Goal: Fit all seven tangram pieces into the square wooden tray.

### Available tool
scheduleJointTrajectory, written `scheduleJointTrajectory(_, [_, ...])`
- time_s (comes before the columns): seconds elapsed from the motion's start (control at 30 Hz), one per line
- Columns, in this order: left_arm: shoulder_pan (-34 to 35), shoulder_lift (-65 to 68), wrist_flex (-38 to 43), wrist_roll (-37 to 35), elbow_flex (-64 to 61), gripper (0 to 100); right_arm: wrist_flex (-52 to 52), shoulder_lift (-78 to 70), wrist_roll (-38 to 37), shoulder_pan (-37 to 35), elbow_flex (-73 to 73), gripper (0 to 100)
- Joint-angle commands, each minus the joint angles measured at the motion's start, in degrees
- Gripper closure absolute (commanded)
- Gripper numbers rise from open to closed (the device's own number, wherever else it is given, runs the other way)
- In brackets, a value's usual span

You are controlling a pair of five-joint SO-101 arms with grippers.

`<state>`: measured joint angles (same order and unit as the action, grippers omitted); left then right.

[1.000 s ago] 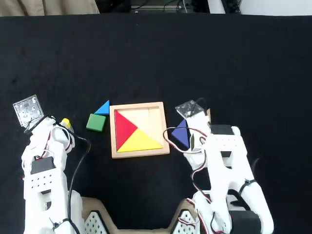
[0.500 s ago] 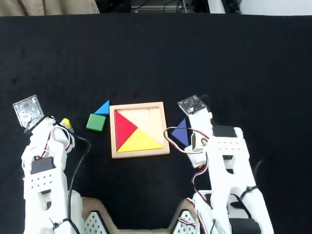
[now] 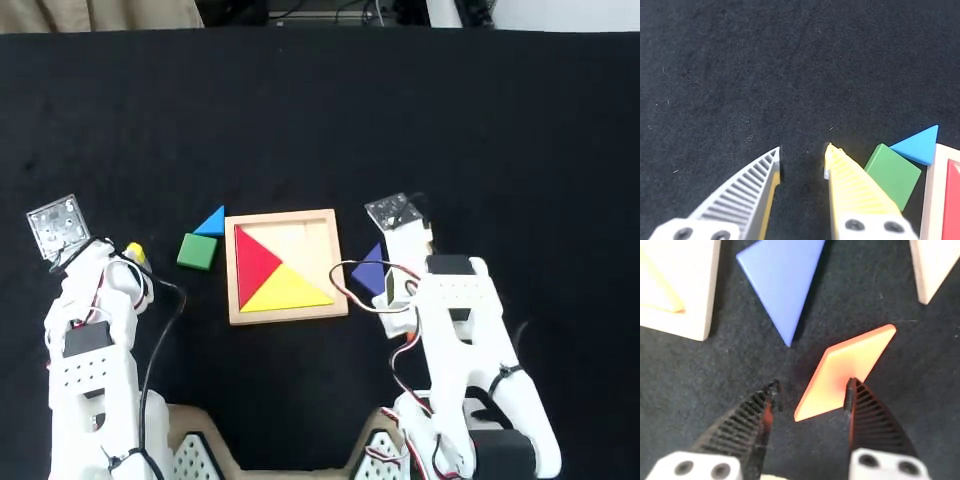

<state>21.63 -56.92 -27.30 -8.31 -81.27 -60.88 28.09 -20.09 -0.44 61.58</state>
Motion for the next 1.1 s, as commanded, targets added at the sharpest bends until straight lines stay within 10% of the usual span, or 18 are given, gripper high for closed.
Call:
scheduleJointTrajectory(0.0, [-0.22, -0.97, 0.70, -0.09, 0.31, 85, 1.23, -0.22, 0.53, -0.79, -2.86, 78.6])
scheduleJointTrajectory(1.07, [-0.48, -0.97, 0.70, -0.09, 0.31, 85, -2.11, 0.22, -4.40, 4.40, -6.46, 78.9])
